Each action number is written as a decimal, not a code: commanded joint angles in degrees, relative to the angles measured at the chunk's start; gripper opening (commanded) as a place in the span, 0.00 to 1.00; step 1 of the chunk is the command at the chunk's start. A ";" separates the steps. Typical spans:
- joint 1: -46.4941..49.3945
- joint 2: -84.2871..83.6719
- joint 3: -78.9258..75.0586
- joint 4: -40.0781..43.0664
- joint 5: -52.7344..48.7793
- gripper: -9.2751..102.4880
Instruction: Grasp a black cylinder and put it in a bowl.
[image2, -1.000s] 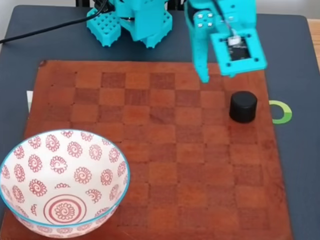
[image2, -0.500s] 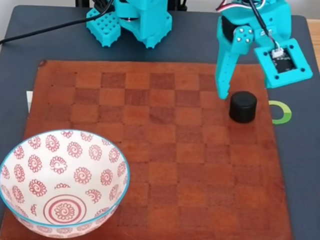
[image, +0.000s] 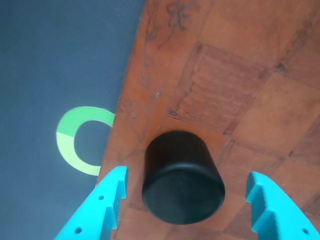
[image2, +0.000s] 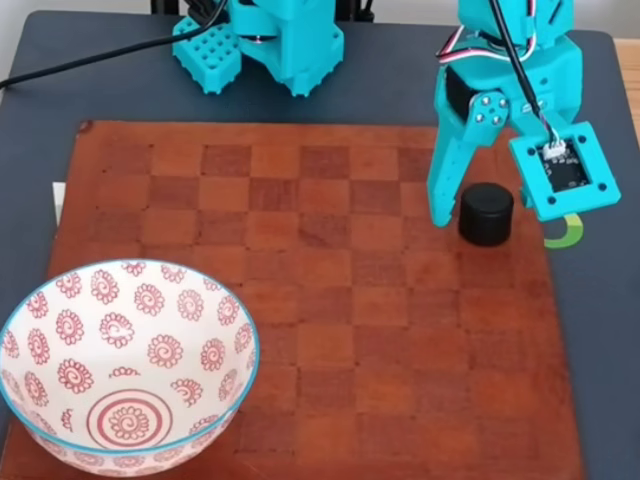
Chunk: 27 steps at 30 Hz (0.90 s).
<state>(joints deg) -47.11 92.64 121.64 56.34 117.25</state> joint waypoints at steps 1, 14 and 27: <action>0.44 0.26 -1.14 -0.09 0.35 0.34; 0.97 0.18 -0.97 0.70 0.53 0.22; 2.81 1.32 -7.03 8.17 -0.35 0.20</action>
<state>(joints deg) -45.00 92.46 119.18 61.26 117.25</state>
